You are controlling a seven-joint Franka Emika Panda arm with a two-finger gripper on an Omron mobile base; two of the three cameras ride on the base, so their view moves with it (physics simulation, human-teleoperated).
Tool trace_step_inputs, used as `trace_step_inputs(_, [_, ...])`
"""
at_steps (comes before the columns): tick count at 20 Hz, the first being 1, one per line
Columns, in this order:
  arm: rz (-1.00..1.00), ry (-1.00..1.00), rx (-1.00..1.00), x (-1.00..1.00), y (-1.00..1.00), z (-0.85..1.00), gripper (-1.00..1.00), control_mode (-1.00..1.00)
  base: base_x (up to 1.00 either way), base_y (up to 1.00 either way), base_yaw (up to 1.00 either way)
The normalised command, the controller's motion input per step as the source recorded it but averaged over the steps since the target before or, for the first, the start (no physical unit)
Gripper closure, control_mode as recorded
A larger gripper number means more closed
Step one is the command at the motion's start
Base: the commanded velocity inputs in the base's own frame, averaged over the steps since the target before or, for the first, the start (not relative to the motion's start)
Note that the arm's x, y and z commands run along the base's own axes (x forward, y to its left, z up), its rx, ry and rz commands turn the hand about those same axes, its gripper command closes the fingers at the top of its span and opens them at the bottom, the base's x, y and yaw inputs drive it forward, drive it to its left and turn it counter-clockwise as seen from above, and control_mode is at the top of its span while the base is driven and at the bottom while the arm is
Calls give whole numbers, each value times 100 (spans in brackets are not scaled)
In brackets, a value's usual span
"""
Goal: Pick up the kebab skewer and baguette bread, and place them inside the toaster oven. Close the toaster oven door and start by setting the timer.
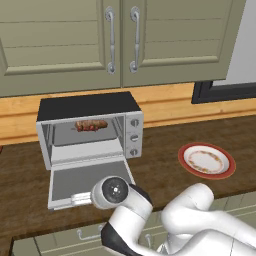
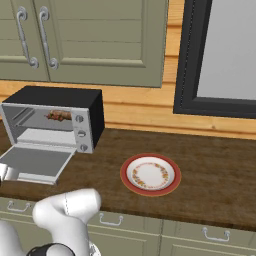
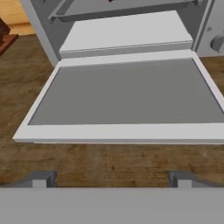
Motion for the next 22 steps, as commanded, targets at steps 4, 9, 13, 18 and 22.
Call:
trace_step_inputs(4, [0,5,0,-2,0,-6,-100,-100,0,0,0])
trace_step_inputs(9, [0,4,0,-12,0,-19,-100,-100,0,0,0])
trace_step_inputs(13, [0,0,0,0,0,-23,-100,-100,0,0,0])
trace_step_inputs(18, [0,0,0,0,0,-14,-100,-100,0,0,0])
trace_step_inputs(22, [0,0,0,16,0,0,-100,-100,0,0,0])
